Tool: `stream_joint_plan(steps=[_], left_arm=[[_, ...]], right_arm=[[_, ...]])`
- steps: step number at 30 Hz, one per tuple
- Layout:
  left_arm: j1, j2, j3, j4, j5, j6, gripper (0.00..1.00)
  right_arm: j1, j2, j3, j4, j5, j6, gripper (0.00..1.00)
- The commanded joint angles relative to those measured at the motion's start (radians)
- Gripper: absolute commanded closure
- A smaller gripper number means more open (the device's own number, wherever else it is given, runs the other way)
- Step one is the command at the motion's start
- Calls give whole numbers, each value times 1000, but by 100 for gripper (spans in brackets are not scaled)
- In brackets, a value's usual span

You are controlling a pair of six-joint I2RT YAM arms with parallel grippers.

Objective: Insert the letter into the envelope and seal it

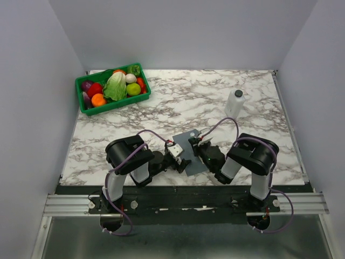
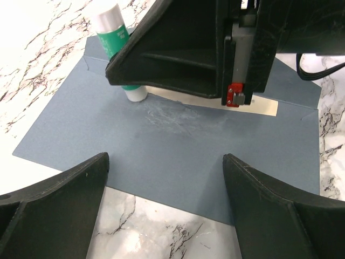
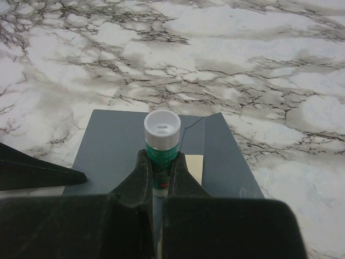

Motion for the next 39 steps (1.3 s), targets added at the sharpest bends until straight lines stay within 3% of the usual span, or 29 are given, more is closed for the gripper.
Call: stream_joint_plan(steps=[1, 11, 28, 39], left_arm=[[23, 96, -39, 169, -36, -22, 6], [29, 88, -45, 171, -38, -28, 6], [34, 86, -37, 171, -30, -34, 6], [34, 80, -48, 169, -37, -34, 6]], right_arm=[[43, 47, -3, -83, 3, -25, 99], [46, 63, -84, -11, 144, 52, 99], [134, 60, -61, -75, 124, 32, 99], [134, 75, -132, -11, 267, 87, 99]])
